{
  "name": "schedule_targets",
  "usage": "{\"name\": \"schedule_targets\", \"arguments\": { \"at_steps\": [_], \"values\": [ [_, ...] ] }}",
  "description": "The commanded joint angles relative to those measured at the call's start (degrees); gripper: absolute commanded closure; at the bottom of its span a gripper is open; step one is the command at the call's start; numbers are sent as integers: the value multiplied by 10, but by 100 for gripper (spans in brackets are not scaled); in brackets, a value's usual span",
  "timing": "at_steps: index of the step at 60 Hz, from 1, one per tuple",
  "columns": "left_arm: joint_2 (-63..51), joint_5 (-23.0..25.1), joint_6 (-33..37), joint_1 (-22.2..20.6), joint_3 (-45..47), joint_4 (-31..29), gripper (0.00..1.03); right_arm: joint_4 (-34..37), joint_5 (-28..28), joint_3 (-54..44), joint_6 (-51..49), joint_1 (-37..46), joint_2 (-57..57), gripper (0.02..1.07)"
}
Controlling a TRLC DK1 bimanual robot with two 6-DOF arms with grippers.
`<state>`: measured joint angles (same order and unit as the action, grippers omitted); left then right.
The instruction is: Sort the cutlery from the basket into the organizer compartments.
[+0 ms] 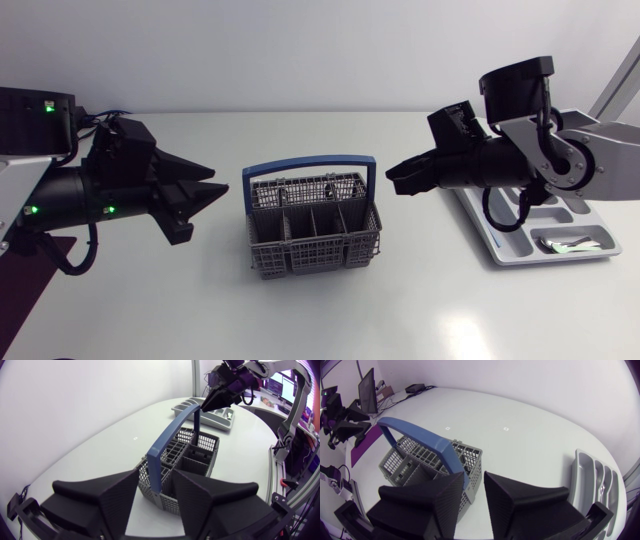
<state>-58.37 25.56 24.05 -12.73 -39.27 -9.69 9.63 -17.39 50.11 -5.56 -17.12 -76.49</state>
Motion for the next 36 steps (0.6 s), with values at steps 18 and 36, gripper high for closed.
{"name": "schedule_targets", "arguments": {
  "at_steps": [18,36],
  "values": [
    [-124,20,9,12,-44,-17,100,-2,-1,-2,7,1,-2,73],
    [-193,25,6,5,-78,17,100,-29,-1,24,16,-3,-54,73]
  ]
}}
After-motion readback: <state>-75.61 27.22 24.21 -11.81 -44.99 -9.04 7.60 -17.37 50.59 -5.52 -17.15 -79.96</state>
